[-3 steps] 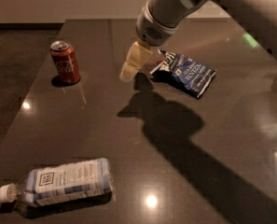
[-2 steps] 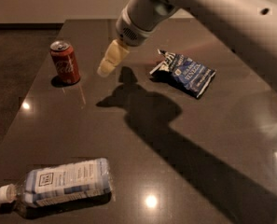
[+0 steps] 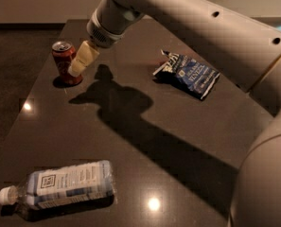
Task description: Pick coke can
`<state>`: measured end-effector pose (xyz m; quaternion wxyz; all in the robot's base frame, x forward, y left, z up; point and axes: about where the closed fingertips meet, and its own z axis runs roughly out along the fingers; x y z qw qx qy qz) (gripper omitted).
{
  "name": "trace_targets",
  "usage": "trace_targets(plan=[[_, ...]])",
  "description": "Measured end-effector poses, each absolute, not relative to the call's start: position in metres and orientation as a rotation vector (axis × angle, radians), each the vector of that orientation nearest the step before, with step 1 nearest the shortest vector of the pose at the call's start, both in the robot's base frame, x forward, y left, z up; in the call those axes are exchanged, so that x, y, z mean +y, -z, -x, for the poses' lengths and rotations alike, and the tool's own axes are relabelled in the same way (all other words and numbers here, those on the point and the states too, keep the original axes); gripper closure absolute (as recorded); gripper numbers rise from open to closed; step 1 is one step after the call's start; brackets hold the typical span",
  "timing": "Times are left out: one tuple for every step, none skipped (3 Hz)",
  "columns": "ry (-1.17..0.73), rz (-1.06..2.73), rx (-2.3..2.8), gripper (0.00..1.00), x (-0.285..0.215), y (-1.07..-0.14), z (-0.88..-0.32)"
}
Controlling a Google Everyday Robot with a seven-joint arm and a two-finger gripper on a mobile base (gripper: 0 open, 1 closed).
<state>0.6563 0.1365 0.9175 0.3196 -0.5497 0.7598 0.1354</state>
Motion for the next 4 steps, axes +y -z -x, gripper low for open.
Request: trace_targets(plan=[[-0.413, 1.468, 1.984, 0.00, 0.180, -0.916, -0.654], [-0.441, 1.492, 1.975, 0.18, 0.204, -0.917, -0.650], [-0.457, 1.513, 1.971, 0.41, 0.214, -0.917, -0.648], [-0.463, 1.538, 1.951, 0.64, 0.214, -0.920, -0.648]])
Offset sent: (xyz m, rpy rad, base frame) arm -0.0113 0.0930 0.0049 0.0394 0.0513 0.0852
